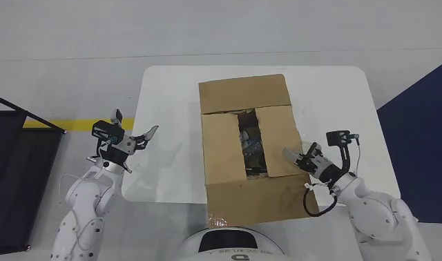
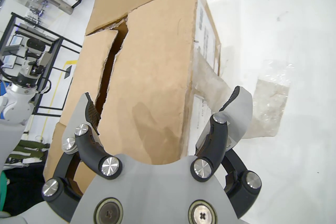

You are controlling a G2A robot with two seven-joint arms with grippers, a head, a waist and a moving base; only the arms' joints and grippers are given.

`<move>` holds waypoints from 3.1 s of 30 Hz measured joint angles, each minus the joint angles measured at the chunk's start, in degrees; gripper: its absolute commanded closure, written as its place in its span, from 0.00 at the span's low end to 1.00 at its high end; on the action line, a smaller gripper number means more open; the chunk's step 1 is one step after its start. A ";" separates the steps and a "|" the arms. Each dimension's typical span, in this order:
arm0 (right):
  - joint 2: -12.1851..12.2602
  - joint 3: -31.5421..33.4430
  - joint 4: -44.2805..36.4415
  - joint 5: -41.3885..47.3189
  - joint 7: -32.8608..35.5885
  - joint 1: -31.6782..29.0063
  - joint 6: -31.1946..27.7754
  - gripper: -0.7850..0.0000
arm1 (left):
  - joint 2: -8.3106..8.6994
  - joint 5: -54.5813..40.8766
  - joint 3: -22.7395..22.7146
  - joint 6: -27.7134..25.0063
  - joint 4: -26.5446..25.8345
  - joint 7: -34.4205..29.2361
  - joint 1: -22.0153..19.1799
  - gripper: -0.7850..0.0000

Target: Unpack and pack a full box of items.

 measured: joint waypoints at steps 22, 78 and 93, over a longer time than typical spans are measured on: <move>0.22 -1.62 -1.77 8.17 -0.68 1.47 -2.66 0.00 | 0.00 0.00 0.00 0.00 0.00 0.00 0.00 0.00; -3.16 -37.69 13.99 31.37 8.36 38.94 8.26 0.00 | 0.16 -2.80 -0.38 -1.05 0.54 -1.18 -0.88 0.00; -10.03 -59.27 25.87 28.94 0.53 60.02 10.61 0.00 | 0.88 -13.68 -10.10 -3.02 -1.57 -2.10 0.51 0.00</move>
